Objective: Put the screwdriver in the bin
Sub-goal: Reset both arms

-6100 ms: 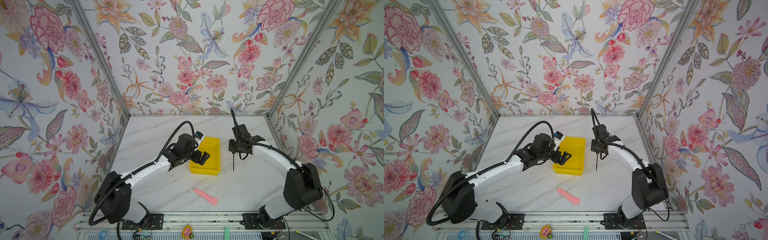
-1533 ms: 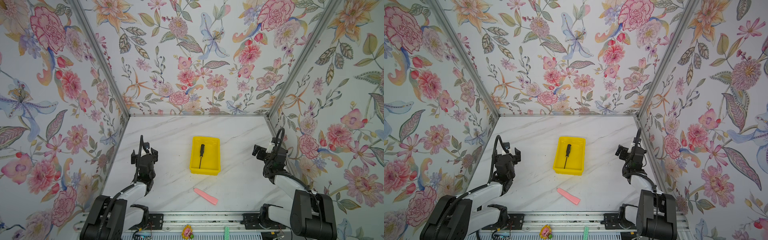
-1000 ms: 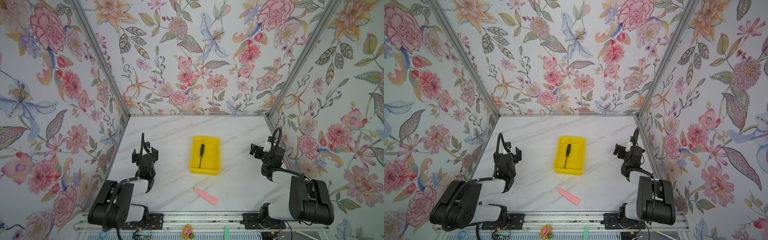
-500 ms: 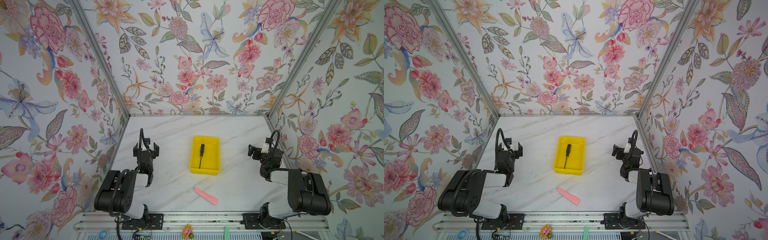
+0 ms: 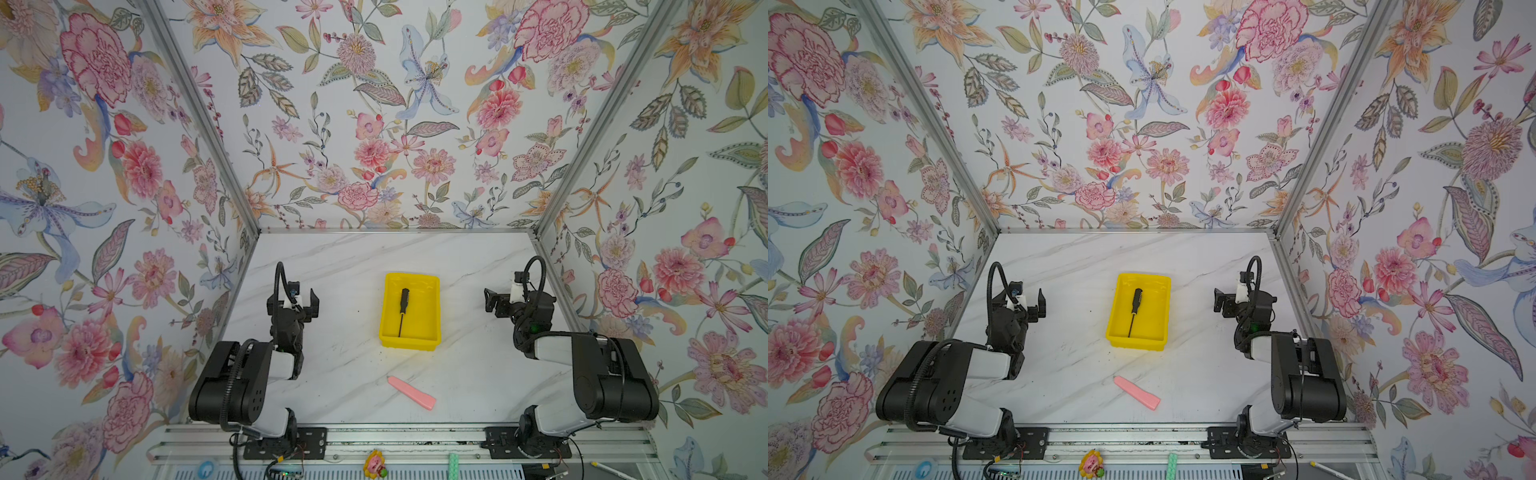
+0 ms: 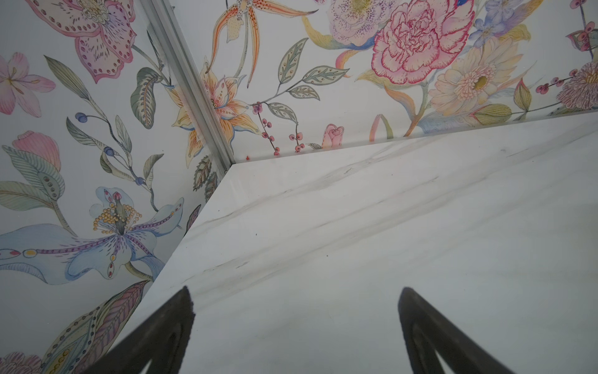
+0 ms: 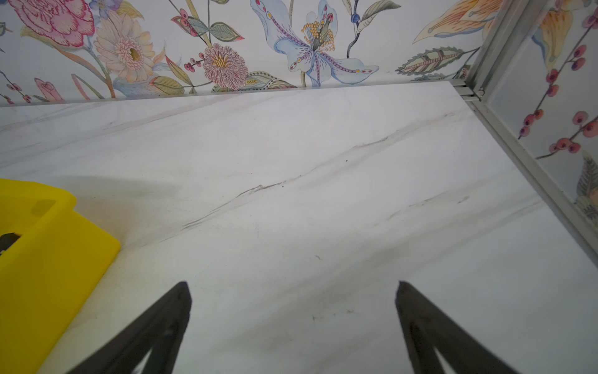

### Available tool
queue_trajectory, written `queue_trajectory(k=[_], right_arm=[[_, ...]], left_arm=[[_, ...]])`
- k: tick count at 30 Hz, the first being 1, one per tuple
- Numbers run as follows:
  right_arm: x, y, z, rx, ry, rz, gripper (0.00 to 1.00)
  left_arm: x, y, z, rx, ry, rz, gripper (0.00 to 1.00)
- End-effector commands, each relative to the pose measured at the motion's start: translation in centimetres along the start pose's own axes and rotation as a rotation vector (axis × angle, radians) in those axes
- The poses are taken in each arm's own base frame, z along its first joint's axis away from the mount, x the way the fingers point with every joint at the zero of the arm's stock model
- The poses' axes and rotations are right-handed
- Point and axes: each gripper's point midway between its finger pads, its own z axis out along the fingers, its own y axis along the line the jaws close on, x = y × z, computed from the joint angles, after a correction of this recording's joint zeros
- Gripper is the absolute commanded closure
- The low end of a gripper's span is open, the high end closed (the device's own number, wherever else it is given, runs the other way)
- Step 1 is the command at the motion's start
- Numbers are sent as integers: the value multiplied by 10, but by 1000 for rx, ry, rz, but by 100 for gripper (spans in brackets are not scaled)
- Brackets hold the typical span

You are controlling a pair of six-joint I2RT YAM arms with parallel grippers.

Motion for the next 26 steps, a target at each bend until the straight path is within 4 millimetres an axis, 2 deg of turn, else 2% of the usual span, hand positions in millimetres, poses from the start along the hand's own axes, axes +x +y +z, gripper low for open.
queue_trajectory(k=[1, 3, 5, 10, 26], right_arm=[[-2, 4, -15, 35, -94, -74, 1], [-4, 8, -17, 18, -146, -80, 1], [2, 1, -13, 55, -89, -71, 1], [1, -8, -12, 134, -94, -63, 1], [0, -7, -13, 138, -96, -69, 1]], left_arm=[[-6, 3, -1, -3, -38, -14, 1], [-7, 2, -3, -4, -44, -13, 1], [-8, 4, -4, -27, -47, -11, 1], [-11, 5, -7, -35, -79, -15, 1], [-12, 4, -7, -33, -83, -13, 1]])
